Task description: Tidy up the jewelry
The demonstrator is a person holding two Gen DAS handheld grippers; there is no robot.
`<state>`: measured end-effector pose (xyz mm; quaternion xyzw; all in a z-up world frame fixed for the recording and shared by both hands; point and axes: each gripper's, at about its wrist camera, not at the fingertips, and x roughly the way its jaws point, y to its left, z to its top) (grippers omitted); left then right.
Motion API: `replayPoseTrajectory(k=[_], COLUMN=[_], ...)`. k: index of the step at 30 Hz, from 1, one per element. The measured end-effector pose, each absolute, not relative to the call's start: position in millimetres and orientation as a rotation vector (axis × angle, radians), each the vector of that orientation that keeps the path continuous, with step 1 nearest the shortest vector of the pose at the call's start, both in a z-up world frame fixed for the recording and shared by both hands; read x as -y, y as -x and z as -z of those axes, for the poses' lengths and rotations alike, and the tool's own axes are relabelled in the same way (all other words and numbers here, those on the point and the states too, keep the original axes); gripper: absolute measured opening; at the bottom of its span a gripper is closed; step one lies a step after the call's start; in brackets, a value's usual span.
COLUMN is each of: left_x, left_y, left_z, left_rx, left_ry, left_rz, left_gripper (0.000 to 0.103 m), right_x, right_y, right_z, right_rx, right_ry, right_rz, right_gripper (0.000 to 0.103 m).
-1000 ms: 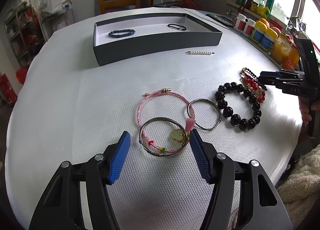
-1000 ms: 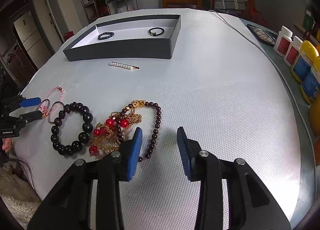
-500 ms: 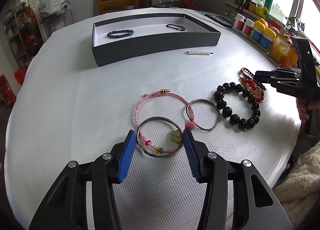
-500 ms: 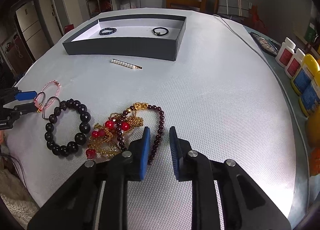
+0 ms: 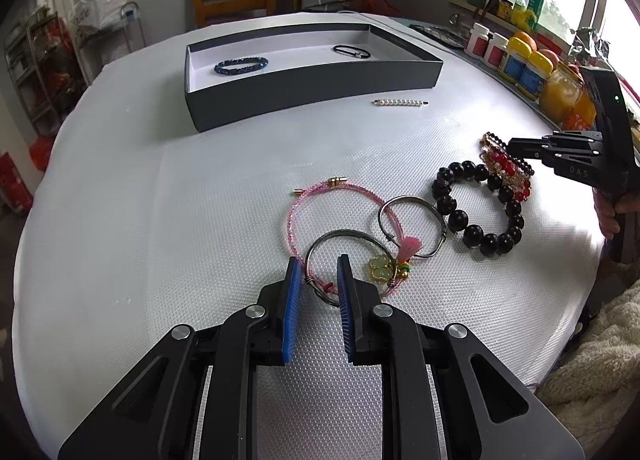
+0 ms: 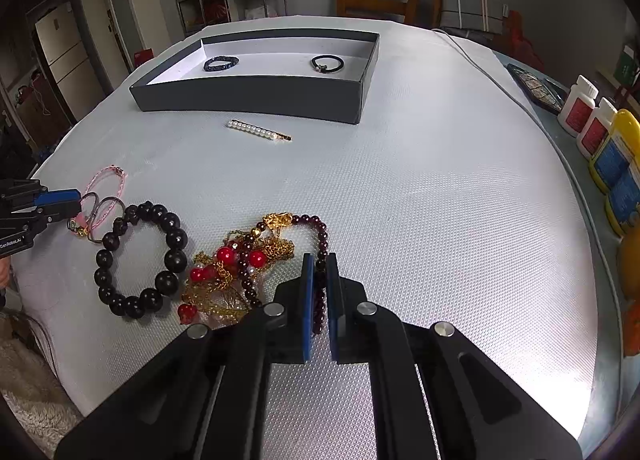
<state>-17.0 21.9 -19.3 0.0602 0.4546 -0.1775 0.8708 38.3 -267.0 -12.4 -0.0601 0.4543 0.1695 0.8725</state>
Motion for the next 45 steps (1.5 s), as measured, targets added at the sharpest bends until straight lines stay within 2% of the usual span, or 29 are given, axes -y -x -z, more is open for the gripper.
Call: replayPoseTrajectory(k=[11, 39, 44, 45], left_x=[-26, -17, -7, -3], left_y=[15, -5, -11, -10], left_z=[15, -41, -22, -16], left_rx=[-0.952, -0.786, -0.874, -0.895], left_ry=[-0.107, -0.158, -0.162, -0.169], left_rz=[0.386, 0.409, 0.460, 0.469], left_gripper=[0.004, 0.000, 0.000, 0.003], right_x=[268, 259, 260, 260], right_y=[-39, -54, -58, -58], right_z=[11, -48, -50, -50], right_rx=[-0.942, -0.758, -0.757, -0.758], right_ry=[0.124, 0.128, 0.120, 0.117], right_rz=[-0.358, -0.398, -0.393, -0.394], right_gripper=[0.006, 0.005, 0.005, 0.005])
